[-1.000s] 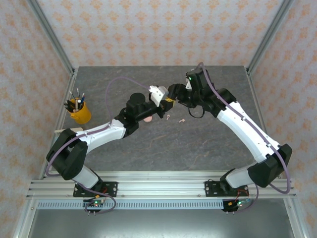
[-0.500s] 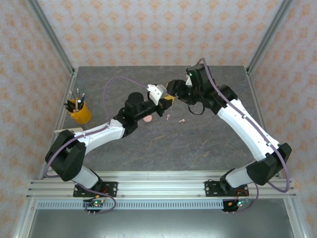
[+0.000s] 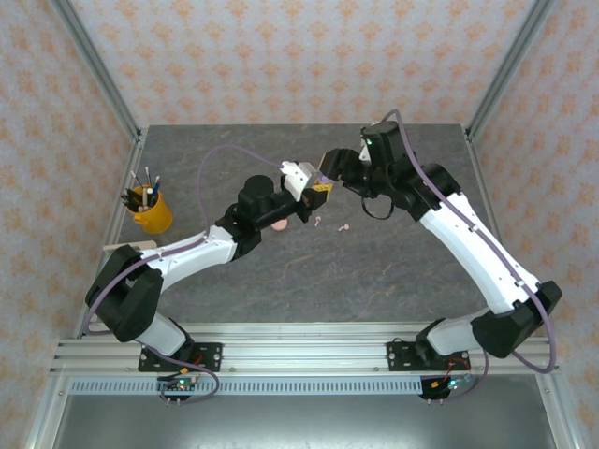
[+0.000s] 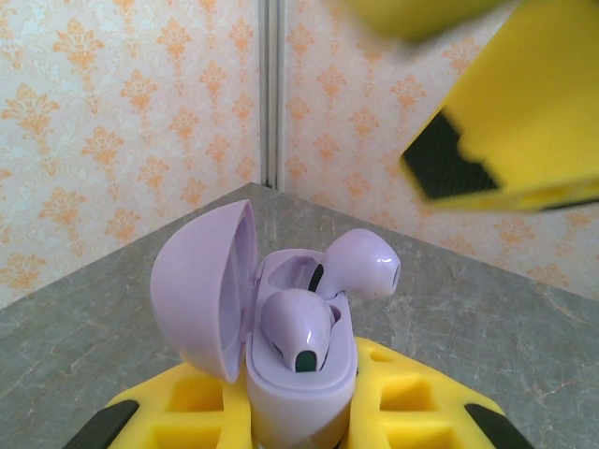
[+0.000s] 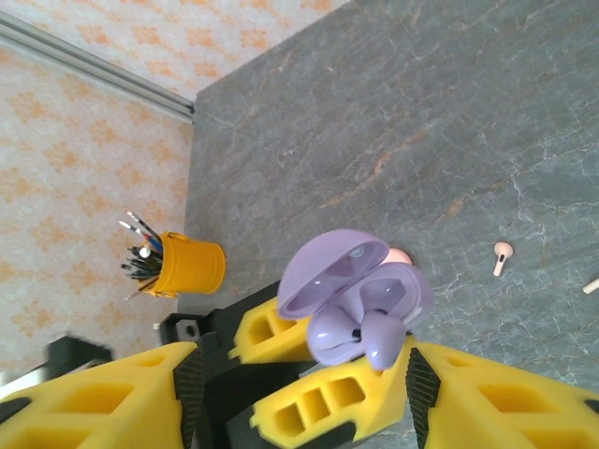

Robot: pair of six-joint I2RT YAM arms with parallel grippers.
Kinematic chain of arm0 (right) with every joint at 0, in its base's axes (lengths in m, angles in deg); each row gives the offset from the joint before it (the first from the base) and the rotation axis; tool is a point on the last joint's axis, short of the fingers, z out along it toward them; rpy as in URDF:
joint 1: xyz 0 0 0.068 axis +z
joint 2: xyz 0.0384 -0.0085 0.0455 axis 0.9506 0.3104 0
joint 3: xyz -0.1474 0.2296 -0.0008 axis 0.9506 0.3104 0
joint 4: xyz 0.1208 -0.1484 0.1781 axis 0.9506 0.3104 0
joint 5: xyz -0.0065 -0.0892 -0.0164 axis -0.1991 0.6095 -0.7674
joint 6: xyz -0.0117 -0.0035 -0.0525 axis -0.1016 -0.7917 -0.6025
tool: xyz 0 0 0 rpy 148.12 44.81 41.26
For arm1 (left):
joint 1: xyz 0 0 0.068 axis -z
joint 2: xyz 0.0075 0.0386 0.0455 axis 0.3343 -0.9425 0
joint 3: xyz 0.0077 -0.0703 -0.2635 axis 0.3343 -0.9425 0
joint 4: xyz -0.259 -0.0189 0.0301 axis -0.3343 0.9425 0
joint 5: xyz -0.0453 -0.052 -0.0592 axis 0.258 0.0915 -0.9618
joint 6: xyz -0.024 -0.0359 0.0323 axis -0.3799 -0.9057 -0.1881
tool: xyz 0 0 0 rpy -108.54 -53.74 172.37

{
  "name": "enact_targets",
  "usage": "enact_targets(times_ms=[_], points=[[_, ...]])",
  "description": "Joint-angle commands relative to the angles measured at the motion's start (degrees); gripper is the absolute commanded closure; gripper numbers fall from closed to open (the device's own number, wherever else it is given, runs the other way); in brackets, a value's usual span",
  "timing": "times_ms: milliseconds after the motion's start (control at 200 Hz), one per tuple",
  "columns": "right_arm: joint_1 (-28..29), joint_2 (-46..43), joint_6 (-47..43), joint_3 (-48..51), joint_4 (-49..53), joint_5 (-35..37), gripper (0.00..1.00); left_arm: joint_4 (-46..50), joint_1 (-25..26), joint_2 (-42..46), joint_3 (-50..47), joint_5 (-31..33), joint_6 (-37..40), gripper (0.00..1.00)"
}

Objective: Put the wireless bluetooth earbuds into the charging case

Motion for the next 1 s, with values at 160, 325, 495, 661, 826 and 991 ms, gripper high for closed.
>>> enact_targets(times_ms=[160,325,495,661,826,991], points=[[0.30,-1.33,1.47,-1.03,-0.41,1.35,0.39,-0.71,0.34,0.66,1.07,0.27,0.45,1.00],[0.38,-1.09,2.47,0.96,-1.78,0.49,0.39,-0.47,0.38,0.72,1.41,0.27,0.63,1.00],[0.39,-0.30,3.11,2.04,-2.80,-0.82,0.40,-0.36,0.34,0.63,1.72,0.19,0.54,1.00],[0.61,0.14,3.60,3.14,-3.79,-1.27,0.40,-0.21,0.36,0.37,2.02,0.10,0.53,1.00],[0.80,0.64,4.07,3.58,-4.83,-1.90,0.40,-0.26,0.33,0.19,2.26,0.08,0.44,1.00],[1.12,1.35,4.79,3.05,-5.83,-3.04,0.40,-0.30,0.34,-0.08,2.43,-0.08,0.19,1.00]])
